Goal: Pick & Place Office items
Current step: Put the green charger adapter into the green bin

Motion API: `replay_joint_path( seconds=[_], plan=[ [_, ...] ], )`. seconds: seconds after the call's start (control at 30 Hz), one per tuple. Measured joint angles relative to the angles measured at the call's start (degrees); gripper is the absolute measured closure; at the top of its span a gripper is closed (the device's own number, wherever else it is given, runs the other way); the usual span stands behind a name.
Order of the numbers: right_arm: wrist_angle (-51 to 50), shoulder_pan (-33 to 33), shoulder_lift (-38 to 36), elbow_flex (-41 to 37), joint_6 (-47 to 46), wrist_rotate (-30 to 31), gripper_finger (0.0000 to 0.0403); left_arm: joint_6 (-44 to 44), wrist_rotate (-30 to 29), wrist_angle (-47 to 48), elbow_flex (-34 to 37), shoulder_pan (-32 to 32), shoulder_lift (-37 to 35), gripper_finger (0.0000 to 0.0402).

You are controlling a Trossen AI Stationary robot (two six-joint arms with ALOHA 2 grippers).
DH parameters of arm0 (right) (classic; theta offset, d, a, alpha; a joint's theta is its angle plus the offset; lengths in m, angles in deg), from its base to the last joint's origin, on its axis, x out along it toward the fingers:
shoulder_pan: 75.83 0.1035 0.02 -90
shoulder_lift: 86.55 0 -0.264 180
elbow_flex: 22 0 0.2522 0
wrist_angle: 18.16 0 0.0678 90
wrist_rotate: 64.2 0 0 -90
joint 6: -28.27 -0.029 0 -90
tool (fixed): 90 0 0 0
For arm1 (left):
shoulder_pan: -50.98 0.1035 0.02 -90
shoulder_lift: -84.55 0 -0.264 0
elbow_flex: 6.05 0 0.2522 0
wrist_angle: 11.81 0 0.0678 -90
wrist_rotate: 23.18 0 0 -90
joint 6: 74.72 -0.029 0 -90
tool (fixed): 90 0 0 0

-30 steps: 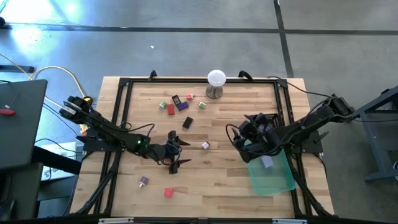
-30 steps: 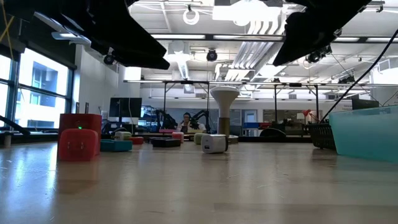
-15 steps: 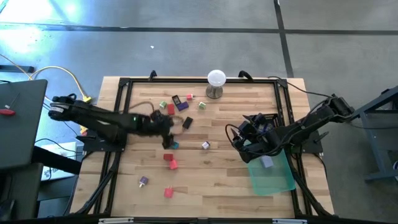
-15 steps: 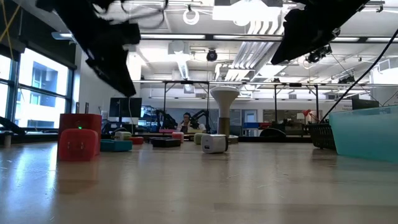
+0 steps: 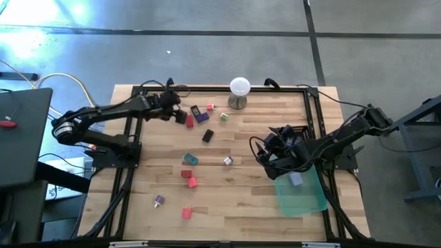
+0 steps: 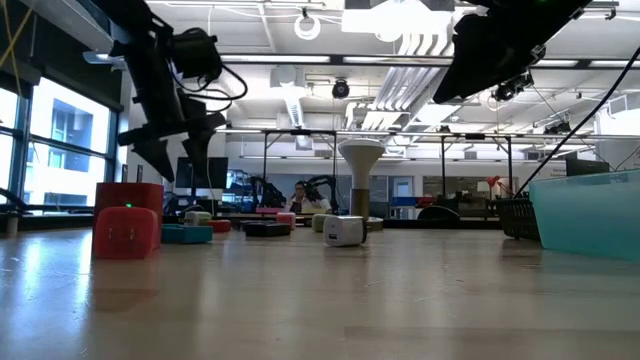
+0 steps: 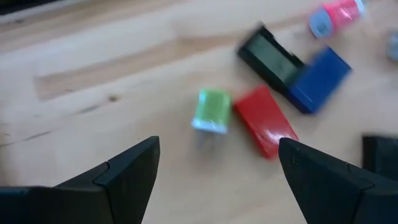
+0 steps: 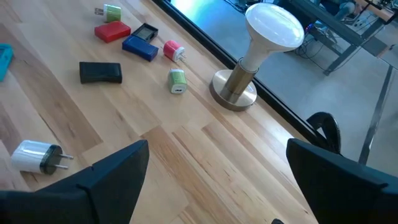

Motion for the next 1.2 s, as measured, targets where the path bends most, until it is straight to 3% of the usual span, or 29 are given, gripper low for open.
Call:
replay_joint_path(
  seconds=[0.47,0.67,1.2],
  plan=[
    [0.23,0.0,0.0,0.0,0.0,0.01,0.0034,-5.69,-0.53,-4.23,0.02,2.53,0.79,0.0081],
    [0.32,0.0,0.0,0.0,0.0,0.01,0.0034,-17.4,-6.8,-6.07,0.04,2.53,3.31,0.0081],
    [0.44,0.0,-0.02,0.0,0.0,0.0,0.0034,-14.97,-5.74,-8.85,0.07,-1.05,15.12,0.0081]
  ],
)
